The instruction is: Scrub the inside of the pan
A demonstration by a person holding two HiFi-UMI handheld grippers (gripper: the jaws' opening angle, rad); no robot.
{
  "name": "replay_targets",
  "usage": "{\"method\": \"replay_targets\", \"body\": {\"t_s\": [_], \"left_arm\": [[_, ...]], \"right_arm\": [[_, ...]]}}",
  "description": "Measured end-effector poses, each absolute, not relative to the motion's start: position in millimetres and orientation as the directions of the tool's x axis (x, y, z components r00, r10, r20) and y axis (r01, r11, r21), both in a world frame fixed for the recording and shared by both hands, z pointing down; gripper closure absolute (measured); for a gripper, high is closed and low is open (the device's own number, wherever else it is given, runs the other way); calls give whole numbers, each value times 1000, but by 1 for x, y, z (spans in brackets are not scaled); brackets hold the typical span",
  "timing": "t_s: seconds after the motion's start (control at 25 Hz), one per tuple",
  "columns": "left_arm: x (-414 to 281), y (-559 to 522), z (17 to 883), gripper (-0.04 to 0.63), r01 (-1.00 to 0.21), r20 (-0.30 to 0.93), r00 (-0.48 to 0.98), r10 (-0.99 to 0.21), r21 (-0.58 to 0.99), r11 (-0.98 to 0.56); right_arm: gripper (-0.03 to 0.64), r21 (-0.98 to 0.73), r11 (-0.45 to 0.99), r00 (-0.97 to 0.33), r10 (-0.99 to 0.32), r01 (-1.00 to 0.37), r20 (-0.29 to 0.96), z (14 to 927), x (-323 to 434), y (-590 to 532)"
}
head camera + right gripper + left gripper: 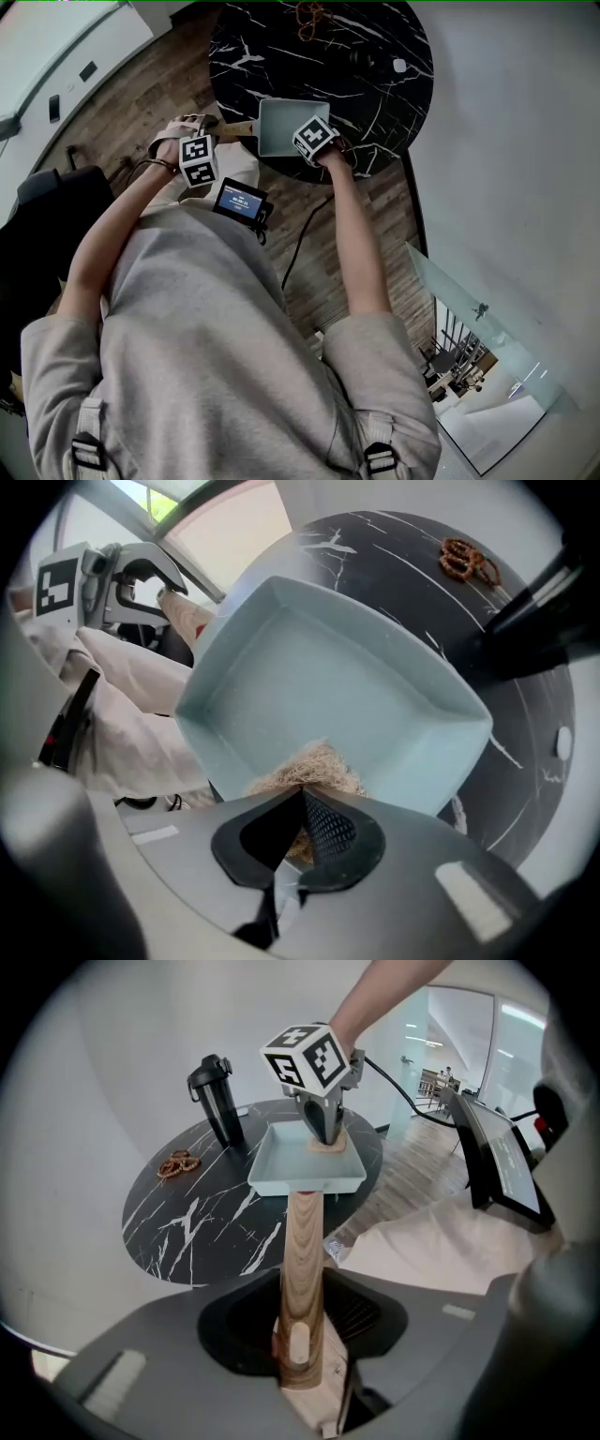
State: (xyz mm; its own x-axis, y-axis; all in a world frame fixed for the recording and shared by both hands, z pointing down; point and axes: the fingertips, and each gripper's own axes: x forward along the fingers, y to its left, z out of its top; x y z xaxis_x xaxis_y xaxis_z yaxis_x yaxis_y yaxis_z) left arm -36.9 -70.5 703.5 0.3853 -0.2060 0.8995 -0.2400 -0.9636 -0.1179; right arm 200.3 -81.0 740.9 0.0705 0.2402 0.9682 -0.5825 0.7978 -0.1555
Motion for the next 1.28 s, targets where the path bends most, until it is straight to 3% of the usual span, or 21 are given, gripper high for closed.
{"method": "replay_targets", "body": {"t_s": [0.24, 0.64, 0.88, 1.08, 1.28], "left_arm": [[-39, -68, 705, 456, -245, 912, 369, -179, -91, -965], [-36, -70, 707, 456, -240, 913, 372, -165, -77, -968], [-37, -69, 709, 457, -240, 919, 363, -158, -72, -968], [-36, -73, 706, 454, -232, 907, 378, -184, -99, -968], [-34, -76, 692, 446, -243, 868, 454, -200, -96, -965]], "right_arm": [[600, -165, 830, 84, 246, -533, 966, 744, 180, -66], [600, -318, 818, -50, 336, -478, 940, 745, 96, -50], [600, -323, 794, -65, 340, -515, 938, 744, 95, -51], [598, -299, 720, -177, 242, -626, 954, 730, 98, -61], [597, -371, 562, -411, 60, -739, 910, 686, 88, -73]]}}
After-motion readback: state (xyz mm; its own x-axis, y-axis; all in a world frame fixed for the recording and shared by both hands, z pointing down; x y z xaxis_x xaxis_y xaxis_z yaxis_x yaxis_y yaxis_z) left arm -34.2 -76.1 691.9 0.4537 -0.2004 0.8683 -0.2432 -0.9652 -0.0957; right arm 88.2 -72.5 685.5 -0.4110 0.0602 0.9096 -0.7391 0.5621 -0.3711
